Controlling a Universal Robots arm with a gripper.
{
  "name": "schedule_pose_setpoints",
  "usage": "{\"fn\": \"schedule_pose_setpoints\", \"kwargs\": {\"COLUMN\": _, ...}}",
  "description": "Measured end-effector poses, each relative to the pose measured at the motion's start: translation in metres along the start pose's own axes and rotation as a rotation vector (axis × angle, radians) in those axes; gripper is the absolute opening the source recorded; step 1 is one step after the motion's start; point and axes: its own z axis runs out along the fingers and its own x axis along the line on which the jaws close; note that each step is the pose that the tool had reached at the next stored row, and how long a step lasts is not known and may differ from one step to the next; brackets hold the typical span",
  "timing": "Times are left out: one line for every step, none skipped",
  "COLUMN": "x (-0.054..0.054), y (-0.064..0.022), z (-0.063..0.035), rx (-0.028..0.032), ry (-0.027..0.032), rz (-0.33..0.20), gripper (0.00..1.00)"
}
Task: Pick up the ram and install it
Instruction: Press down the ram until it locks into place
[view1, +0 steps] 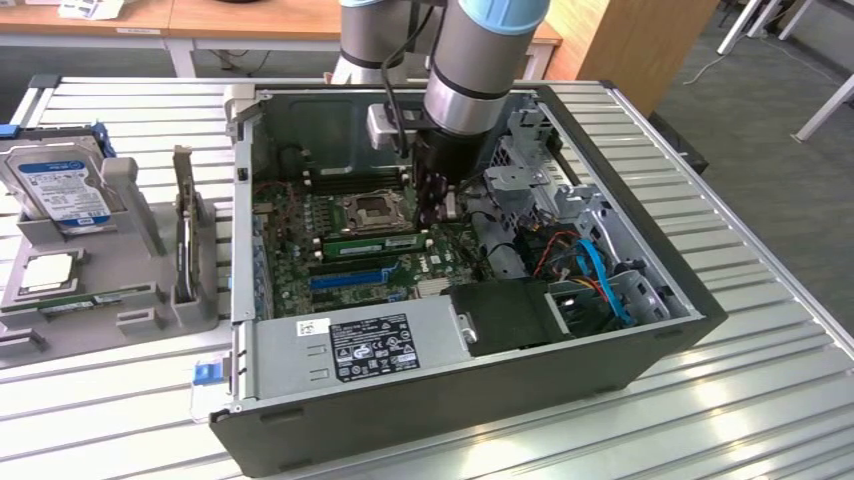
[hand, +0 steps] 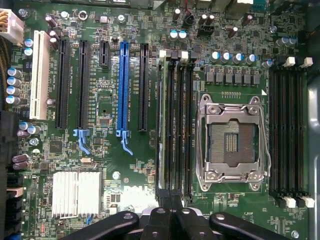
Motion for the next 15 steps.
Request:
{"fn": "schedule_pose_setpoints", "kwargs": {"x": 0.0001, "y": 0.0000, "z": 0.0007, "rx": 0.0000, "ry": 0.0001, "rz": 0.000, "gripper": 0.10}}
{"fn": "schedule_pose_setpoints", "kwargs": {"x": 0.0001, "y": -0.0001, "z": 0.0018, "rx": 0.0000, "ry": 0.0002, "rz": 0.000, "gripper": 0.10}}
{"fn": "schedule_pose_setpoints", "kwargs": {"x": 0.0002, "y": -0.0002, "z": 0.0030, "rx": 0.0001, "ry": 0.0001, "rz": 0.000, "gripper": 0.10}}
{"fn": "schedule_pose_setpoints", "kwargs": {"x": 0.0003, "y": -0.0003, "z": 0.0043, "rx": 0.0001, "ry": 0.0001, "rz": 0.000, "gripper": 0.10}}
{"fn": "schedule_pose_setpoints", "kwargs": {"x": 0.0004, "y": -0.0003, "z": 0.0053, "rx": 0.0002, "ry": 0.0001, "rz": 0.000, "gripper": 0.10}}
{"fn": "schedule_pose_setpoints", "kwargs": {"x": 0.0004, "y": -0.0003, "z": 0.0059, "rx": 0.0002, "ry": 0.0002, "rz": 0.000, "gripper": 0.10}}
{"fn": "schedule_pose_setpoints", "kwargs": {"x": 0.0004, "y": -0.0003, "z": 0.0059, "rx": 0.0001, "ry": 0.0003, "rz": 0.000, "gripper": 0.10}}
{"fn": "schedule_pose_setpoints", "kwargs": {"x": 0.0004, "y": -0.0003, "z": 0.0059, "rx": 0.0001, "ry": 0.0003, "rz": 0.000, "gripper": 0.10}}
{"fn": "schedule_pose_setpoints", "kwargs": {"x": 0.0004, "y": -0.0003, "z": 0.0059, "rx": 0.0001, "ry": 0.0004, "rz": 0.000, "gripper": 0.10}}
{"fn": "schedule_pose_setpoints", "kwargs": {"x": 0.0004, "y": -0.0003, "z": 0.0060, "rx": 0.0002, "ry": 0.0003, "rz": 0.000, "gripper": 0.10}}
{"fn": "schedule_pose_setpoints", "kwargs": {"x": 0.0004, "y": -0.0005, "z": 0.0060, "rx": 0.0002, "ry": 0.0002, "rz": 0.000, "gripper": 0.10}}
{"fn": "schedule_pose_setpoints", "kwargs": {"x": 0.0004, "y": -0.0012, "z": 0.0060, "rx": 0.0002, "ry": 0.0001, "rz": 0.000, "gripper": 0.10}}
{"fn": "schedule_pose_setpoints", "kwargs": {"x": 0.0004, "y": -0.0023, "z": 0.0059, "rx": 0.0002, "ry": 0.0001, "rz": 0.000, "gripper": 0.10}}
{"fn": "schedule_pose_setpoints", "kwargs": {"x": 0.0004, "y": -0.0034, "z": 0.0059, "rx": 0.0002, "ry": -0.0001, "rz": 0.000, "gripper": 0.10}}
{"fn": "schedule_pose_setpoints", "kwargs": {"x": 0.0004, "y": -0.0036, "z": 0.0059, "rx": 0.0002, "ry": 0.0000, "rz": 0.000, "gripper": 0.10}}
